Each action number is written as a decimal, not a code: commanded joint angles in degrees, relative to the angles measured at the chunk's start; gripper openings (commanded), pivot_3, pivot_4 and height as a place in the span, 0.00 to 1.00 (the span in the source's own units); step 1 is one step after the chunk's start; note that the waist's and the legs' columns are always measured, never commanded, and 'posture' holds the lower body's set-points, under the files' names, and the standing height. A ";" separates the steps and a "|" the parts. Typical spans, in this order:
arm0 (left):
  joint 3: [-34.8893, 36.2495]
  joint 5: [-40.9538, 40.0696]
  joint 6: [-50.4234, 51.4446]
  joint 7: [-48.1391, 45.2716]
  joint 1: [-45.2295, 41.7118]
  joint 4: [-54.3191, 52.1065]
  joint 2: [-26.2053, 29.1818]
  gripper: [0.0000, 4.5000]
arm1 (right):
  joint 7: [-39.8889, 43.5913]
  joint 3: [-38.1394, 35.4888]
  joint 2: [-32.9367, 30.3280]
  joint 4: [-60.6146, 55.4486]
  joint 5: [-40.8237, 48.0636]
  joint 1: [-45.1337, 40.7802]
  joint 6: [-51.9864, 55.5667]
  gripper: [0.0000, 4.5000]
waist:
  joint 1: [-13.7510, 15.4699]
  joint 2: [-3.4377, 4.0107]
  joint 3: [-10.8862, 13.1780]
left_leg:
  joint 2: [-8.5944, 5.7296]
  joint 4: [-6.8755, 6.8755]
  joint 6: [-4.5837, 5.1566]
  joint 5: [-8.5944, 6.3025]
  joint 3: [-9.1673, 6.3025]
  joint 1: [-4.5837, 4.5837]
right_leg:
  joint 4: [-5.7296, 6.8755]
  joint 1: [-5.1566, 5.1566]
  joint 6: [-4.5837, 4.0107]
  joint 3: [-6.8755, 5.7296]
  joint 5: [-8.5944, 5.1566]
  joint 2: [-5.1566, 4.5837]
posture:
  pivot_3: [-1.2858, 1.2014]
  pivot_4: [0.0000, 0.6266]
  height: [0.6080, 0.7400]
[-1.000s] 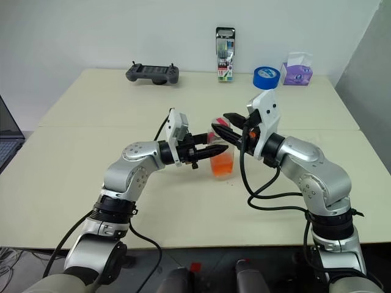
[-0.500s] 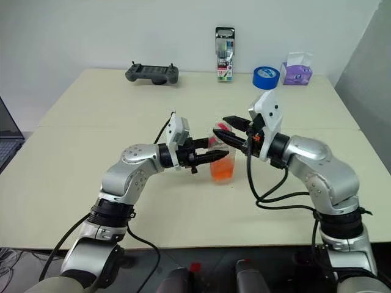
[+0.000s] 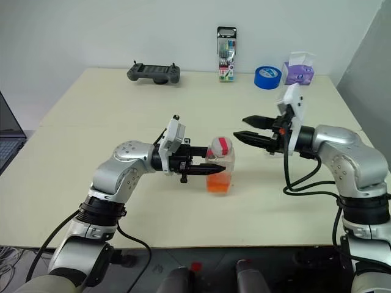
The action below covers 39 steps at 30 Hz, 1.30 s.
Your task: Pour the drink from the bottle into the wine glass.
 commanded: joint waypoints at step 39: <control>1.66 2.68 -6.65 6.49 -1.45 4.03 -5.00 0.39 | -29.43 4.88 14.76 -23.29 -2.00 10.53 2.05 0.72 | -0.05 0.01 0.00 | -0.04 -0.01 0.01 0.00 0.02 0.00 | -0.01 -0.03 0.01 0.15 -0.01 0.02 | 0.52 0.24 1.00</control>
